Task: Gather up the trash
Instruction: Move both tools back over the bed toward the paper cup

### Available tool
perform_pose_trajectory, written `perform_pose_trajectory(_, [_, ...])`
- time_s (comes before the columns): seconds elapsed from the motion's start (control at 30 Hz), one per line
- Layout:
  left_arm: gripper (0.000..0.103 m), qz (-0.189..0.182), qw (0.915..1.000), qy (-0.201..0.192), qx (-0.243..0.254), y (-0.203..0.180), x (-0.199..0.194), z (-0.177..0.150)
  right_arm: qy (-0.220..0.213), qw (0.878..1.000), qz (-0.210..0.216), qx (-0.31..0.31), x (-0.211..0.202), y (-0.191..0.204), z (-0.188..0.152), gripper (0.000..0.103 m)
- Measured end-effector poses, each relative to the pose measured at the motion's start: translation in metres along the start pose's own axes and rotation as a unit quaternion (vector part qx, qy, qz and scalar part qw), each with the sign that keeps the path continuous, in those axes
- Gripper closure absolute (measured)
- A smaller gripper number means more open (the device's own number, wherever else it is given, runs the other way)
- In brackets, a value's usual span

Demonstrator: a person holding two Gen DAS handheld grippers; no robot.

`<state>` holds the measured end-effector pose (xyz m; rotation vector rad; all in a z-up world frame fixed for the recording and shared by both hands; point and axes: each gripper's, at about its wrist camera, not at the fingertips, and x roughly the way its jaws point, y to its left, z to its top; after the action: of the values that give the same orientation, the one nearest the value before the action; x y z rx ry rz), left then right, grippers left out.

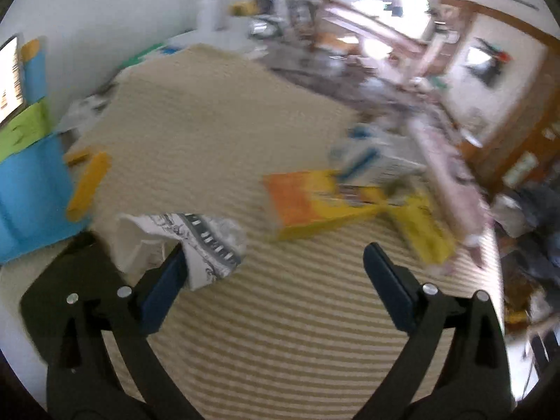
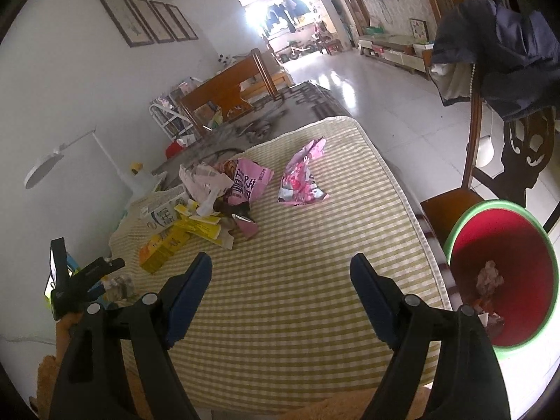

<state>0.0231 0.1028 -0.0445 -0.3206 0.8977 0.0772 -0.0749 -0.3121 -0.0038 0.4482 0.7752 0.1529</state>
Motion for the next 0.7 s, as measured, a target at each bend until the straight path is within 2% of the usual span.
perform_pose_trajectory(0.13, [0.007,-0.046,0.9977,0.013,0.049,-0.025,0.002,-0.007,-0.002,1.000,0.002,0.000,-0.001,0.000,0.000,0.024])
perform_pose_trajectory(0.23, [0.007,-0.029,0.9977,-0.016,0.059,-0.027,-0.010,-0.010,-0.001,1.000,0.002,0.002,-0.001,0.000,-0.001,0.024])
perform_pose_trajectory(0.3, [0.007,-0.022,0.9983,-0.039,0.039,-0.016,-0.021,-0.007,-0.001,1.000,0.003,0.003,-0.001,0.000,-0.001,0.024])
perform_pose_trajectory(0.33, [0.007,-0.022,0.9984,-0.051,0.011,-0.004,-0.031,-0.006,0.000,1.000,0.003,0.003,-0.001,0.000,-0.001,0.024])
perform_pose_trajectory(0.4, [0.007,-0.016,0.9982,-0.054,-0.018,0.009,-0.042,-0.007,0.001,1.000,0.002,0.003,-0.001,0.000,-0.001,0.024])
perform_pose_trajectory(0.47, [0.006,0.009,0.9986,-0.044,-0.028,0.024,-0.052,-0.011,0.006,1.000,0.001,0.003,0.001,0.001,-0.001,0.024])
perform_pose_trajectory(0.53, [0.006,0.001,0.9984,-0.013,-0.056,0.042,-0.051,-0.009,0.012,1.000,-0.001,0.003,0.005,0.002,0.000,0.024])
perform_pose_trajectory(0.6, [0.006,0.016,0.9962,0.017,-0.083,0.057,-0.040,-0.007,0.016,1.000,-0.002,0.001,0.007,0.003,0.000,0.024])
perform_pose_trajectory(0.7, [0.006,0.004,0.9916,0.057,-0.116,0.063,-0.015,-0.002,0.016,1.000,-0.001,0.000,0.007,0.003,-0.001,0.024])
